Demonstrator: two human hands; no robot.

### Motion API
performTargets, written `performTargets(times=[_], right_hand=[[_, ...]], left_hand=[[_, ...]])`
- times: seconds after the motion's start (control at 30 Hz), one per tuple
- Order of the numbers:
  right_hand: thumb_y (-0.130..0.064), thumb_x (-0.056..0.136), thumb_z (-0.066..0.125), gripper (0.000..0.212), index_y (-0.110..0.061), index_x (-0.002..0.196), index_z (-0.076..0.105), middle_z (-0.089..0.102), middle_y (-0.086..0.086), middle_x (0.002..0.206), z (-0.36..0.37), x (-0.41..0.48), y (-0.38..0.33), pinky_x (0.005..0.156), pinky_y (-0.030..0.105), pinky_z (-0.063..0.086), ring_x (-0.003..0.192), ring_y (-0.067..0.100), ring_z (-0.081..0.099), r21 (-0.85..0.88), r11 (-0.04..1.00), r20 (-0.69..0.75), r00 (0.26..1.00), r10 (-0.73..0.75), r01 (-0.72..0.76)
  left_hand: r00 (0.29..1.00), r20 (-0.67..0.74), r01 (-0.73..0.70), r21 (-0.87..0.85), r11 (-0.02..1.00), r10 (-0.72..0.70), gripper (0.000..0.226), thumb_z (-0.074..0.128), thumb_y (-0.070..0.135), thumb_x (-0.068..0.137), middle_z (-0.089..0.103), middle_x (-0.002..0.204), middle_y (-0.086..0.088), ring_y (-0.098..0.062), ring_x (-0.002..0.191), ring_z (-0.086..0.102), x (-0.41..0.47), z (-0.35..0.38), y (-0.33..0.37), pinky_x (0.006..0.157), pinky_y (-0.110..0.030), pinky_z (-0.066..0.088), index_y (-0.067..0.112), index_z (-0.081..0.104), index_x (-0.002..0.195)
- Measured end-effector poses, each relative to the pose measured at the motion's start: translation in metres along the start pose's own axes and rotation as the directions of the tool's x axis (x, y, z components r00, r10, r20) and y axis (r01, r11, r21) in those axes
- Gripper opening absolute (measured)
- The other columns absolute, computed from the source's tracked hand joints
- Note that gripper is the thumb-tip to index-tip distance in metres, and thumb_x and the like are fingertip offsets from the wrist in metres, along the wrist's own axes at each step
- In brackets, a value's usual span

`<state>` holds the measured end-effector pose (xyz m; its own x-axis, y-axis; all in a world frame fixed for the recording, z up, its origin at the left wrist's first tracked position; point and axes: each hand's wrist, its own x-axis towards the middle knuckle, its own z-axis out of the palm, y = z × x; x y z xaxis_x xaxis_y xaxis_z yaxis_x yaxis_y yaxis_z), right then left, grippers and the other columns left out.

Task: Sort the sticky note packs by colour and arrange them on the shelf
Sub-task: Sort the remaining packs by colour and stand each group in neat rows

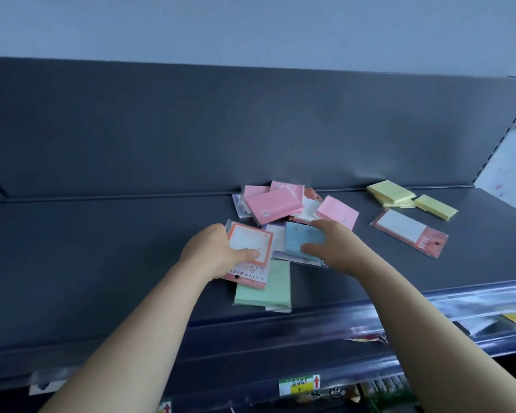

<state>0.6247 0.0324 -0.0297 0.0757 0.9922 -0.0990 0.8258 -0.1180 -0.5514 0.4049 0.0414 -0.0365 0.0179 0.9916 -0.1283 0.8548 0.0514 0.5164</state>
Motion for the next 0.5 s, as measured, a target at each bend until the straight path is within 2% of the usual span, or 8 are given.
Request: performTargets(times=[0.1,0.17,0.27,0.33,0.4,0.47,0.5], right_hand=[[-0.034,0.079,0.073,0.078,-0.018,0.145,0.034,0.036,0.011,0.144,0.000,0.002,0.006,0.102,0.037,0.039,0.131,0.030,0.036,-0.078,0.997,0.052,0.999,0.010,-0.006],[-0.039,0.074,0.077,0.083,-0.018,0.143,0.035,0.031,0.011,0.141,0.003,0.003,0.006,0.101,0.037,0.038,0.130,0.030,0.031,-0.097,0.995,0.065,0.997,0.040,-0.034],[-0.051,0.059,0.084,0.089,-0.017,0.132,0.046,0.037,0.009,0.129,0.009,0.005,0.001,0.096,0.036,0.042,0.120,0.027,0.036,-0.081,0.995,0.054,0.996,0.069,-0.064],[-0.055,0.052,0.085,0.094,-0.016,0.129,0.046,0.038,0.007,0.125,0.014,0.005,-0.003,0.094,0.035,0.041,0.118,0.026,0.036,-0.087,0.994,0.019,0.997,0.069,-0.067],[-0.048,0.053,0.088,0.096,-0.020,0.132,0.040,0.034,0.004,0.122,0.018,0.004,-0.010,0.090,0.034,0.042,0.117,0.026,0.035,-0.008,0.999,-0.021,0.999,0.045,-0.045],[-0.033,0.058,0.089,0.093,-0.025,0.133,0.036,0.031,0.002,0.116,0.019,0.003,-0.019,0.072,0.024,0.045,0.108,0.024,0.041,0.118,0.993,-0.057,0.998,-0.010,0.017],[-0.026,0.059,0.089,0.091,-0.026,0.134,0.037,0.031,0.002,0.116,0.019,0.003,-0.024,0.062,0.017,0.041,0.103,0.022,0.043,0.141,0.988,-0.081,0.996,-0.046,0.057]], left_hand=[[1.000,-0.015,0.025,-0.053,0.998,-0.025,0.054,0.077,0.056,0.069,0.061,0.099,0.004,-0.017,0.087,0.061,-0.002,-0.004,-0.004,0.073,-0.035,0.050,0.017,0.056,0.101],[0.998,-0.048,0.027,-0.081,0.996,-0.031,0.058,0.078,0.051,0.071,0.057,0.105,0.004,-0.019,0.092,0.058,-0.005,-0.006,-0.006,0.073,-0.034,0.048,0.015,0.050,0.107],[0.996,-0.089,0.015,-0.166,0.986,-0.030,0.056,0.079,0.042,0.074,0.055,0.109,0.002,-0.019,0.093,0.057,-0.011,-0.010,-0.011,0.070,-0.034,0.048,0.014,0.046,0.110],[0.992,-0.121,0.003,-0.234,0.972,-0.032,0.055,0.080,0.037,0.076,0.055,0.108,0.002,-0.017,0.091,0.057,-0.014,-0.013,-0.017,0.065,-0.031,0.047,0.015,0.044,0.111],[0.986,-0.163,-0.011,-0.295,0.955,-0.039,0.053,0.080,0.034,0.076,0.056,0.107,0.003,-0.016,0.089,0.058,-0.018,-0.016,-0.025,0.062,-0.030,0.047,0.018,0.044,0.112],[0.977,-0.208,-0.027,-0.349,0.937,-0.049,0.049,0.079,0.031,0.078,0.057,0.106,0.006,-0.014,0.089,0.060,-0.020,-0.020,-0.034,0.061,-0.030,0.047,0.021,0.044,0.112],[0.972,-0.229,-0.036,-0.373,0.927,-0.055,0.047,0.077,0.029,0.080,0.058,0.106,0.006,-0.014,0.088,0.060,-0.022,-0.023,-0.039,0.061,-0.030,0.047,0.022,0.044,0.112]])
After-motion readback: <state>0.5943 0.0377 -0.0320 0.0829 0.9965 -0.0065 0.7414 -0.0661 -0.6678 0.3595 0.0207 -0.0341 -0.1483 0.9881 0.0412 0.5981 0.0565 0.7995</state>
